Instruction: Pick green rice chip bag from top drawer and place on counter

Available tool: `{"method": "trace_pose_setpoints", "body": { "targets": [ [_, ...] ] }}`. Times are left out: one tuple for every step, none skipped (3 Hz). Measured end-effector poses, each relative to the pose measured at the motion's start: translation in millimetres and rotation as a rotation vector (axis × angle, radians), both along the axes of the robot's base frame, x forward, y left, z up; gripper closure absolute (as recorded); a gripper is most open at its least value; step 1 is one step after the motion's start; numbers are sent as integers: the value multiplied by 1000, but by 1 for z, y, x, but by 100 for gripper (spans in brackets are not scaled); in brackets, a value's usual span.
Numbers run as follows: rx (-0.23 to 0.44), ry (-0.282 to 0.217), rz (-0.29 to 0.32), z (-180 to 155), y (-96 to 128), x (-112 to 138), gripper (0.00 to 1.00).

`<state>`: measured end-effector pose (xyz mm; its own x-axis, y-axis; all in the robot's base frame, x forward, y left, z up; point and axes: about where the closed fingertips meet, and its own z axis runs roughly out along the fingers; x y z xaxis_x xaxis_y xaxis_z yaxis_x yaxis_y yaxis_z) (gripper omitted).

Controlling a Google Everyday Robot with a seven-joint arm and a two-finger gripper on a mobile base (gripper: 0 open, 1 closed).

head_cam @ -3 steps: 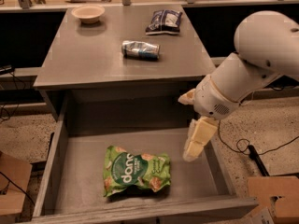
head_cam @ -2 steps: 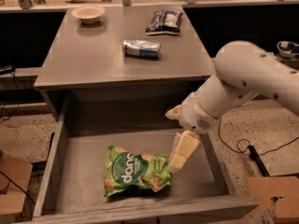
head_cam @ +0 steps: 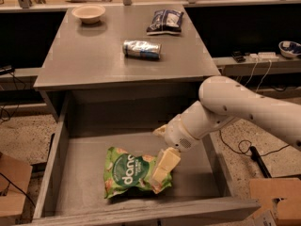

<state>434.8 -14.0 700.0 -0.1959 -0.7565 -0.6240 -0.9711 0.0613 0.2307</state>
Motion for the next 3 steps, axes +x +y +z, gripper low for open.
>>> {"method": "trace_pose_setpoints", "body": {
  "targets": [
    [27,42,-59,-52,23,1,0],
    [-13,77,-88,-86,27,-2,4],
    [-44,111,-87,-91,23,-8,34]
  ]
}}
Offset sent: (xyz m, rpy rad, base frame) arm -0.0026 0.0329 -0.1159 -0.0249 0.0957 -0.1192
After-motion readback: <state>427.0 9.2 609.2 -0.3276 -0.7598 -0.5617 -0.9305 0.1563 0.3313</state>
